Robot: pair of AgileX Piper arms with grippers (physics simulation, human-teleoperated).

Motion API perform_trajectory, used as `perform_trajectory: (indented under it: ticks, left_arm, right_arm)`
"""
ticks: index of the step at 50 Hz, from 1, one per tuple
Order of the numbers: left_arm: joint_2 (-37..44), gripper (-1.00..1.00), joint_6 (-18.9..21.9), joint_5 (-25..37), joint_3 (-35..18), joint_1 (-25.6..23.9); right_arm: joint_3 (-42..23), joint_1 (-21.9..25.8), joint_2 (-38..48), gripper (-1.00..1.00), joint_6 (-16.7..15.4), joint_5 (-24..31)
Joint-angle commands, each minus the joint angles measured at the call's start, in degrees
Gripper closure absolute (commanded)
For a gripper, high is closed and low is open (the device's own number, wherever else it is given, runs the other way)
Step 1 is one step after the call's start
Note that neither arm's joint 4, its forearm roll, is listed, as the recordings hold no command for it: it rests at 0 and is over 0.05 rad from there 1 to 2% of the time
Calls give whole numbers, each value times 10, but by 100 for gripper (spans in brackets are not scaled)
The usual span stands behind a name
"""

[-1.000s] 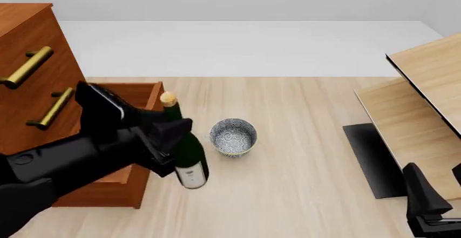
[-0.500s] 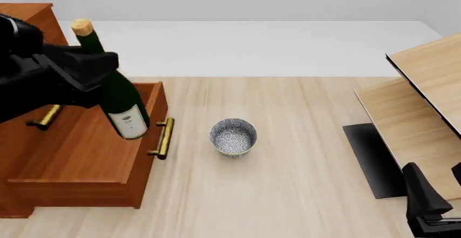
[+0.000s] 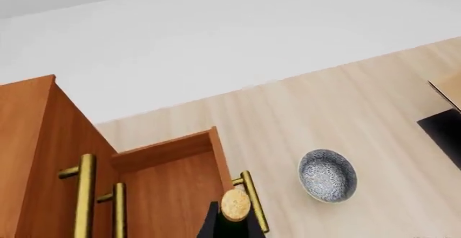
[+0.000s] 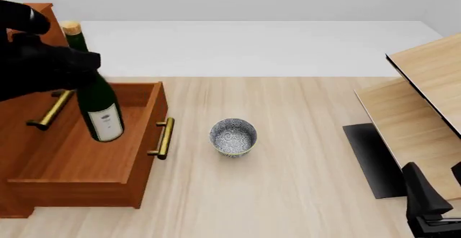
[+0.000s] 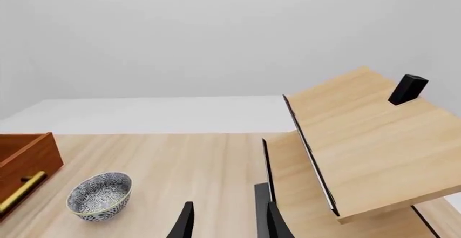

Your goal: Put the wine bottle in the bottom drawer of the cabinet.

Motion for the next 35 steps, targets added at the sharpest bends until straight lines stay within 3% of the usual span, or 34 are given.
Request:
perform_trajectory:
  ticks: [1,13,14,15,17,19,21,35]
  left_arm:
    - [48,100,7,27,-12,16]
    - [72,100,17,21,3,39]
    - [80,100,-5,26,4,35]
    - [76,100,23,19,12,38]
    - [82,100,-11,21,10,34]
    - [80,100,11,11,17,45]
    - [81,100,-7,14,20,36]
    - [78,100,-7,5,35,39]
  right_arm:
    - [0,0,0,-100,0,-1]
    - [0,0,0,-100,0,-2]
    - [0,-1,0,-100,1,-2]
    - [0,-1,0,-100,1,-2]
    - [0,-2,0,-100,1,-2]
    - [0,-2,0,-100,1,-2]
    - [0,-2,0,-100,1,-2]
    - [0,-2,0,-100,0,-2]
